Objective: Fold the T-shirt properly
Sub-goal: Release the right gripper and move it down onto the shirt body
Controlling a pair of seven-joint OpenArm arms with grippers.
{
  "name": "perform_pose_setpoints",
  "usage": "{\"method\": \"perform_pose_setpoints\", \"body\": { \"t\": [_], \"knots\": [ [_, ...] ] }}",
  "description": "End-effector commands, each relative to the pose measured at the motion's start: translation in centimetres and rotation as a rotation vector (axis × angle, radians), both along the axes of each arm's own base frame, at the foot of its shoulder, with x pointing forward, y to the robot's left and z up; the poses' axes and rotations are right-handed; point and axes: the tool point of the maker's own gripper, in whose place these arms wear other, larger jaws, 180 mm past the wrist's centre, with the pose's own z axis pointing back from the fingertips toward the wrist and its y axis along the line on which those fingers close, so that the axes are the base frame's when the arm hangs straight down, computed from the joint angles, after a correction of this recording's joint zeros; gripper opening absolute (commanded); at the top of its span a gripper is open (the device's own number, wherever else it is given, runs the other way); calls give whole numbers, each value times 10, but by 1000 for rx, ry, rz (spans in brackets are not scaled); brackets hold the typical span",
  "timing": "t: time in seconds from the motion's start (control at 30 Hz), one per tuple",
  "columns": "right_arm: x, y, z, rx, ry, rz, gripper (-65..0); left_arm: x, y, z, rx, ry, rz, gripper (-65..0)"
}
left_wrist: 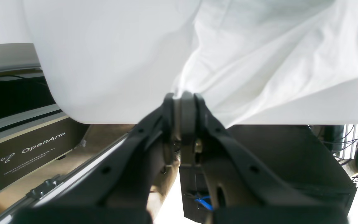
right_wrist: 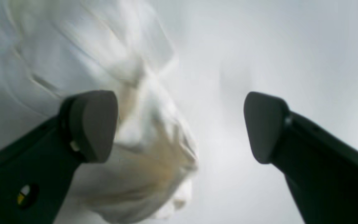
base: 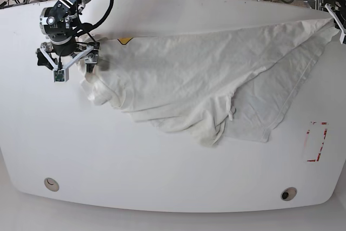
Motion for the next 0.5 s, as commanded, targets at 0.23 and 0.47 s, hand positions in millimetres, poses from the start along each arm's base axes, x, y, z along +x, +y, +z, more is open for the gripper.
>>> {"method": "perform_pose_setpoints", "body": {
  "t": [0.23, 0.47],
  "knots": [
    [62, 44, 38, -17, -123, 214, -59, 6, 6, 11, 30, -16, -17, -650],
    [102, 78, 37, 29, -130, 315, -59, 7, 5, 11, 31, -18, -20, -650]
  ]
}}
